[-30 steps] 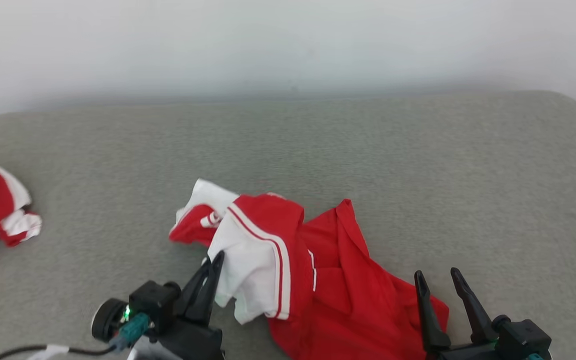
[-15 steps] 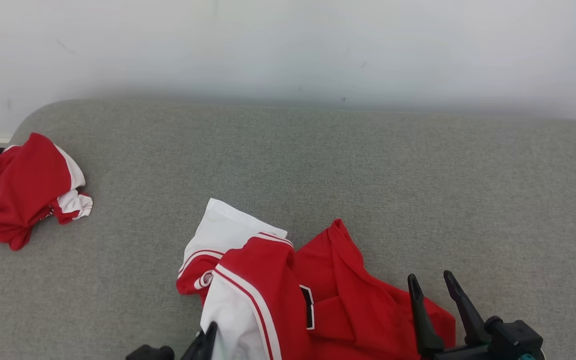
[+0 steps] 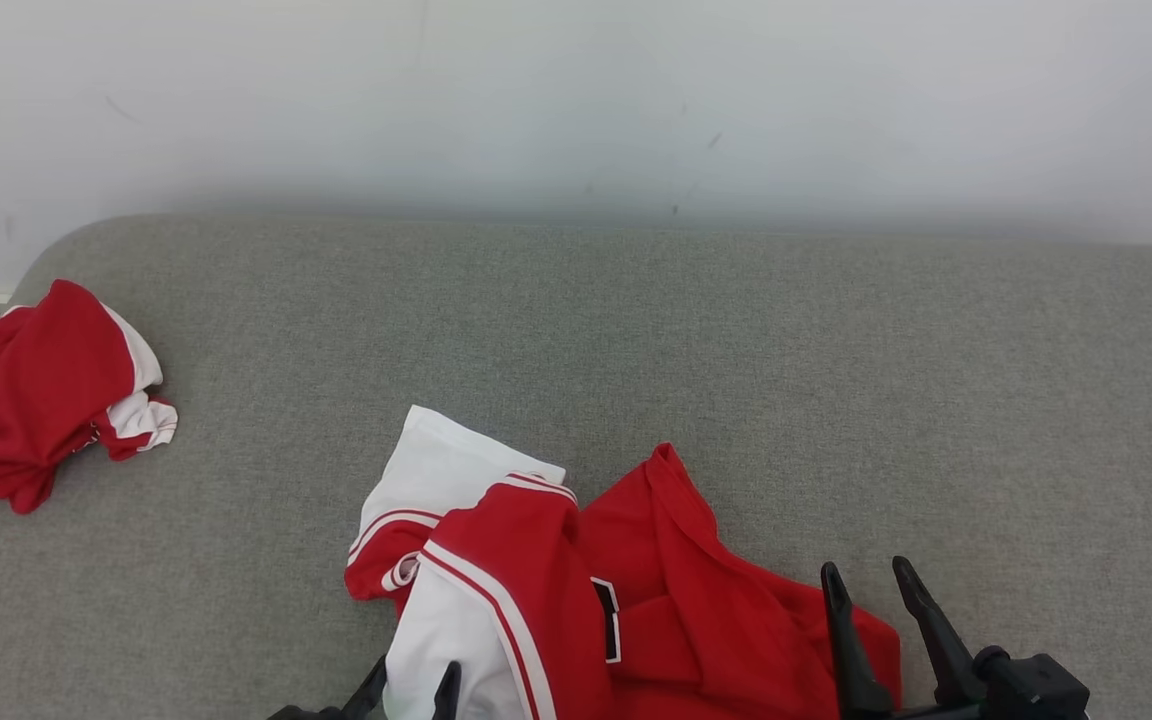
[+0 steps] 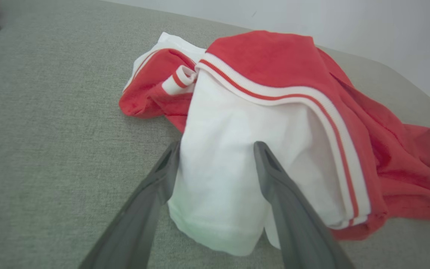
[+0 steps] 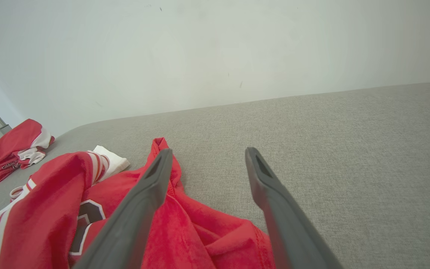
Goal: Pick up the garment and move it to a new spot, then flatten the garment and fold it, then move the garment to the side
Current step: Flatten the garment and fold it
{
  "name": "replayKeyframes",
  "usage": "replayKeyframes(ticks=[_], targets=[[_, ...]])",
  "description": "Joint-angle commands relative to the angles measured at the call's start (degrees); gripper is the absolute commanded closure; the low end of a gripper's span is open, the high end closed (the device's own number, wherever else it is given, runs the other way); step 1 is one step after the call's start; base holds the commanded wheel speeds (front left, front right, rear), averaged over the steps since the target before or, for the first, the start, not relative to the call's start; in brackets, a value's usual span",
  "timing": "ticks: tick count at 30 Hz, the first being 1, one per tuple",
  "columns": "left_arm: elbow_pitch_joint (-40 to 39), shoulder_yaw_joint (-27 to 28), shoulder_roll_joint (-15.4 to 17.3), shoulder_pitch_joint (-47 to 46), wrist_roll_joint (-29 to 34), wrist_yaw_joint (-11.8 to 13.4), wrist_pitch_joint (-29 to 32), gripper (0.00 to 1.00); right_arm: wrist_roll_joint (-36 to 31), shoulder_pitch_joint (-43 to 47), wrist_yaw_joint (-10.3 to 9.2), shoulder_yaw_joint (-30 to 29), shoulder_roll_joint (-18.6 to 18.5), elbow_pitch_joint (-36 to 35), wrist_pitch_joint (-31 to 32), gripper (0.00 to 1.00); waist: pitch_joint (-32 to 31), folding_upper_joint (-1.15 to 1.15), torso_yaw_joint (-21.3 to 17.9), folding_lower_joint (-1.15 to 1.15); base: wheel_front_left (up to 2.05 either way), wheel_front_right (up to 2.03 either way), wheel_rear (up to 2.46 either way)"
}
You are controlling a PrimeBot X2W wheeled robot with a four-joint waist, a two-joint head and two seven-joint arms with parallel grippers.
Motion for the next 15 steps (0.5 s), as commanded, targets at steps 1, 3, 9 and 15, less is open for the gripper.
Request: replayKeyframes(ticks=[1, 3, 9, 15], targets=[[0.11, 0.21, 0.22, 0.77, -0.06, 0.23, -0.42, 0.13, -0.05, 0.52, 0.08, 0.07, 0.01, -0.03, -0.07, 0.00, 0.00, 0.00, -0.08, 0.00, 0.00, 0.00, 0.00], [-0.14, 0.53, 0.26, 1.34, -0.48, 0.32, -0.53, 0.82, -0.11, 0.53, 0.08, -0.11, 0.01, -0.16, -0.07, 0.00, 0.03, 0.00, -0.10, 0.00, 0.00, 0.00, 0.00], [-1.15, 0.59, 1.08, 1.96, 0.29, 1.37, -0.65, 1.00, -0.22, 1.16, 0.08, -0.58, 0.00, -0.40, -0.07, 0.00, 0.08, 0.00, 0.40, 0.00, 0.00, 0.00, 0.00], [-7.48, 2.10, 3.72, 5.59, -0.15, 5.10, 1.32, 1.00, -0.21, 0.57, 0.08, -0.90, 0.02, -0.59, -0.07, 0.00, 0.89, 0.00, 1.22, 0.00, 0.00, 0.00, 0.00]])
